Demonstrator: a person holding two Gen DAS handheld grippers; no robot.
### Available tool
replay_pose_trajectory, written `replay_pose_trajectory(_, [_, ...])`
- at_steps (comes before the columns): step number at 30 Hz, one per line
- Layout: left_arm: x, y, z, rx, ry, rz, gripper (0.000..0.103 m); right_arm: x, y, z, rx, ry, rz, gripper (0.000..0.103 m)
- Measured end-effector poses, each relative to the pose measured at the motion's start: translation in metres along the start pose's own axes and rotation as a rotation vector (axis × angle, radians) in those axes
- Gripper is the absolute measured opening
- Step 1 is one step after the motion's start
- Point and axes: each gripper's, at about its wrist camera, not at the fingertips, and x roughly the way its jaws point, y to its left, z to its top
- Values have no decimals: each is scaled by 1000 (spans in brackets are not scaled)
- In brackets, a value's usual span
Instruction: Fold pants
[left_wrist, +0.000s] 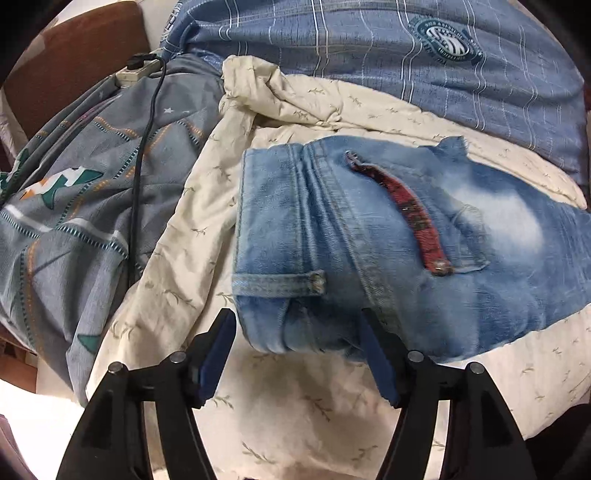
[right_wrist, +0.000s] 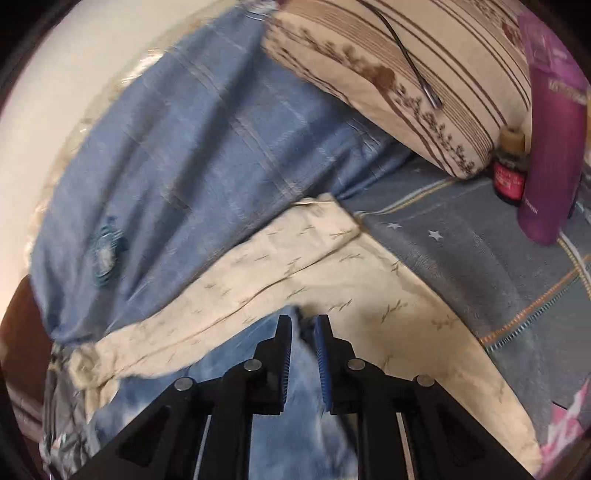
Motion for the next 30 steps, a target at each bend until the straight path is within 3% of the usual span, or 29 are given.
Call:
replay_pose_trajectory(7, [-33, -17, -2, -44, -83, -22, 70, -17, 53, -60, -213, 75, 12, 16])
replay_pose_trajectory(9, [-36, -16, -1, -53, -98, -10, 76, -8, 58, -74, -227, 95, 15, 16])
replay_pose_trajectory(12, [-33, -15, 0, -66, -98, 8, 83, 17, 54, -90, -184, 135, -46, 16])
replay_pose_trajectory(14, [-21, -14, 2, -73, -65, -1, 85, 41, 38, -99, -93, 199, -91, 15])
replay_pose_trajectory(17, [16, -12, 4, -103, 64, -32, 86, 40, 14, -110, 49, 129, -9, 15])
replay_pose_trajectory(19, [34, -11, 4, -130, 113, -38, 87, 39, 12, -112, 31, 120, 10, 15])
replay_pose_trajectory(21, [42, -4, 4, -202, 120, -54, 99, 39, 11, -116, -12, 101, 24, 15])
replay_pose_trajectory(24, [52, 6, -2, -284, 128, -84, 103, 36, 14, -120, -53, 90, 18, 15])
replay_pose_trajectory(30, [46, 2, -4, -259, 131, -84, 103, 33, 29, -121, -97, 78, -23, 15])
